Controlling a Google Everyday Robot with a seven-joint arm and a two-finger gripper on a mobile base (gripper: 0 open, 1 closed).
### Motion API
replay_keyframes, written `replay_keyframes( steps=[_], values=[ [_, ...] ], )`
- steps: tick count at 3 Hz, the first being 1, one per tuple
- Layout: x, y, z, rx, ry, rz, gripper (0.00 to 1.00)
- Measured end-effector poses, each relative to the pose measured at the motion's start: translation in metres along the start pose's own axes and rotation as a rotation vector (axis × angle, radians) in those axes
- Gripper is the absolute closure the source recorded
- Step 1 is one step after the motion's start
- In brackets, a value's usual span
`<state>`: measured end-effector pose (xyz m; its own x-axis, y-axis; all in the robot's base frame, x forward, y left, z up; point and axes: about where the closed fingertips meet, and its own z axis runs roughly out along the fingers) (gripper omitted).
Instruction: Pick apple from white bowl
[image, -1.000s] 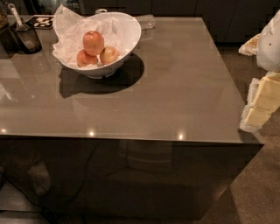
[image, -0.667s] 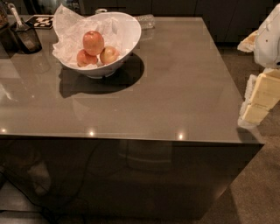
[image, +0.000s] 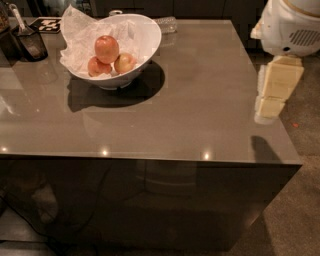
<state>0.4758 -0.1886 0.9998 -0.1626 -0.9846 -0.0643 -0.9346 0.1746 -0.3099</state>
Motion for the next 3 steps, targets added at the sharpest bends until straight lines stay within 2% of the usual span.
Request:
replay_keyframes(
  steps=[1, 2, 3],
  values=[
    [-0.002, -0.003, -0.001, 0.016, -0.01, 0.002, 0.0],
    [-0.026, -0.022, -0.012, 0.06, -0.083, -0.019, 0.0],
    [-0.045, -0.041, -0.017, 0.071, -0.124, -0.05, 0.0]
  ],
)
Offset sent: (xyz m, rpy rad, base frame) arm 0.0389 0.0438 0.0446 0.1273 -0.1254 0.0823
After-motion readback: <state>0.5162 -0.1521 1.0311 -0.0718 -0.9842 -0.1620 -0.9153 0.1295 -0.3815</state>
